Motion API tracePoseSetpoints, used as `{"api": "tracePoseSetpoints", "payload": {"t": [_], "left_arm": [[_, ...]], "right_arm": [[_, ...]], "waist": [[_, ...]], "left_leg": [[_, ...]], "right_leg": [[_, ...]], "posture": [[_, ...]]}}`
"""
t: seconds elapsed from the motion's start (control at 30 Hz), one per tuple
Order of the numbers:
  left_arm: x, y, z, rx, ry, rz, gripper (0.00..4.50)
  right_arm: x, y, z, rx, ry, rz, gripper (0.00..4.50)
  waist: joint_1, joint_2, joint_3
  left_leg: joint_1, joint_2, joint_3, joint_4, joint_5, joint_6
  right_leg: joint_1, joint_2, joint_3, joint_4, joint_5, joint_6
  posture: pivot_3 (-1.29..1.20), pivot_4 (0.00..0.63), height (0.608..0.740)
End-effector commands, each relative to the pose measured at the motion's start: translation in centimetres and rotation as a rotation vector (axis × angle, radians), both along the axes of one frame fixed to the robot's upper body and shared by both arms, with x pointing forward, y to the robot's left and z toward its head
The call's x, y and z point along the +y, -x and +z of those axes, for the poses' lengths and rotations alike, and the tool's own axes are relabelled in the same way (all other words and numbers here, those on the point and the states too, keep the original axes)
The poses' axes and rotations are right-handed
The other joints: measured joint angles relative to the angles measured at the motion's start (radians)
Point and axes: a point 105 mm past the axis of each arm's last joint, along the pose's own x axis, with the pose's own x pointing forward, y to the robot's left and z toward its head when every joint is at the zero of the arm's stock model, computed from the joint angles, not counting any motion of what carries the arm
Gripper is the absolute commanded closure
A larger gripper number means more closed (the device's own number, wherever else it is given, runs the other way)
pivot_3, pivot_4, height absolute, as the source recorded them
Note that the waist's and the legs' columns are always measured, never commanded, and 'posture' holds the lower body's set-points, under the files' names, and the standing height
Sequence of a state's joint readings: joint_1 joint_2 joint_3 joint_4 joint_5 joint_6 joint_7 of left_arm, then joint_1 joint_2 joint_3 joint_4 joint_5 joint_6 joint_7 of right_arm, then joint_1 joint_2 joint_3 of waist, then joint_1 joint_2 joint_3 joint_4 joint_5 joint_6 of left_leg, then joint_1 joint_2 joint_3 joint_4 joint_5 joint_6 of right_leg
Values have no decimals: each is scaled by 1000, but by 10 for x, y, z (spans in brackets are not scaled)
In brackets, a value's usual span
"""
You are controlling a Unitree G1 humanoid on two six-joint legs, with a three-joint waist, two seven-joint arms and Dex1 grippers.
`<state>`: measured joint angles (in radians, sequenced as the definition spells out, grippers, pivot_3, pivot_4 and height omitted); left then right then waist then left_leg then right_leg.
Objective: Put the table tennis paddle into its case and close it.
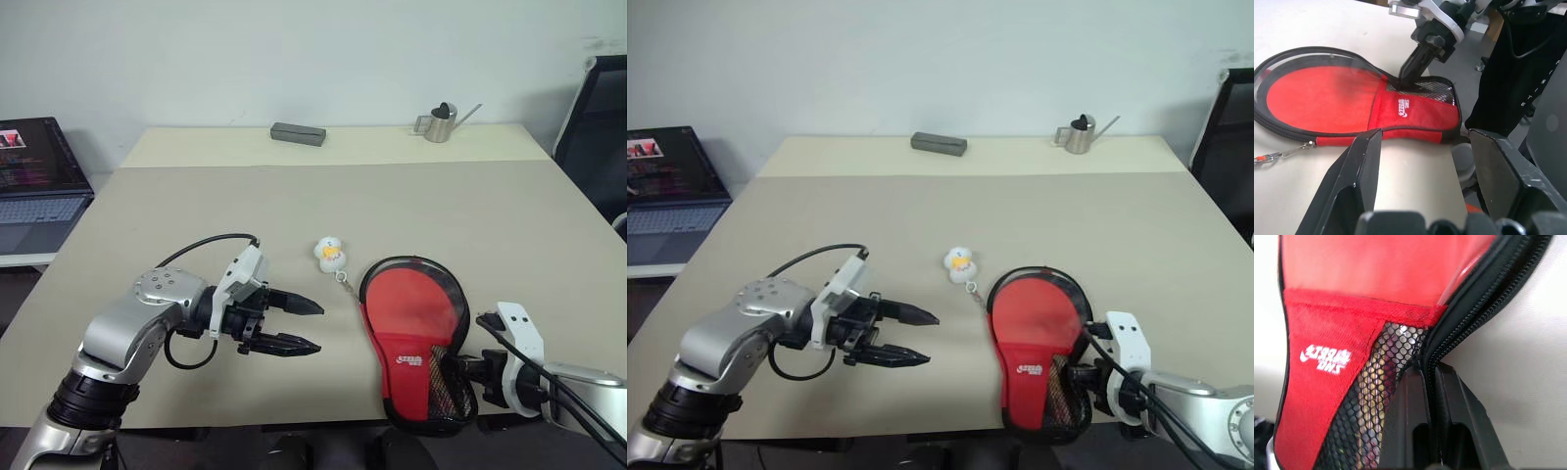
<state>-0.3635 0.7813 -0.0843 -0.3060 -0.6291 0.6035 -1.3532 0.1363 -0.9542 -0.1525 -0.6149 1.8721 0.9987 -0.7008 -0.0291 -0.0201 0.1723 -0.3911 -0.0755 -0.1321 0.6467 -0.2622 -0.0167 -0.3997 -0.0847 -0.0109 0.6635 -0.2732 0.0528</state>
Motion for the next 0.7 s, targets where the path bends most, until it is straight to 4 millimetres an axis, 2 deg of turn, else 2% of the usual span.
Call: {"api": "tracePoseSetpoints", "payload": {"t": [0.03,0.2,0.3,0.4,0.7], "left_arm": [[-2,3,7,-38,13,-11,1447],[0,3,6,-40,14,-3,1447],[0,3,5,-39,14,-3,1447],[0,2,5,-38,15,-1,1447],[5,-2,5,-47,15,30,1447]], "right_arm": [[-6,-7,8,-40,-19,-61,2975],[-4,-4,9,-55,-45,-29,1245],[4,-13,25,-205,-60,55,175],[4,-19,40,-384,-66,104,55],[10,-24,57,-627,-78,284,55]], "waist": [[1,0,0],[2,0,0],[2,0,0],[4,0,0],[4,0,0]], "left_leg": [[1,0,0,0,0,0],[7,0,-1,-1,0,0],[10,1,-1,-1,0,0],[10,1,-1,-1,0,1],[11,1,0,-1,-1,1]], "right_leg": [[1,0,0,0,0,0],[7,0,0,-1,0,0],[10,0,0,-3,-1,0],[10,1,0,-4,-1,1],[11,1,0,-4,-1,1]], "posture": [[0,150,740],[0,150,740],[0,150,740],[0,150,740],[0,150,740]]}}
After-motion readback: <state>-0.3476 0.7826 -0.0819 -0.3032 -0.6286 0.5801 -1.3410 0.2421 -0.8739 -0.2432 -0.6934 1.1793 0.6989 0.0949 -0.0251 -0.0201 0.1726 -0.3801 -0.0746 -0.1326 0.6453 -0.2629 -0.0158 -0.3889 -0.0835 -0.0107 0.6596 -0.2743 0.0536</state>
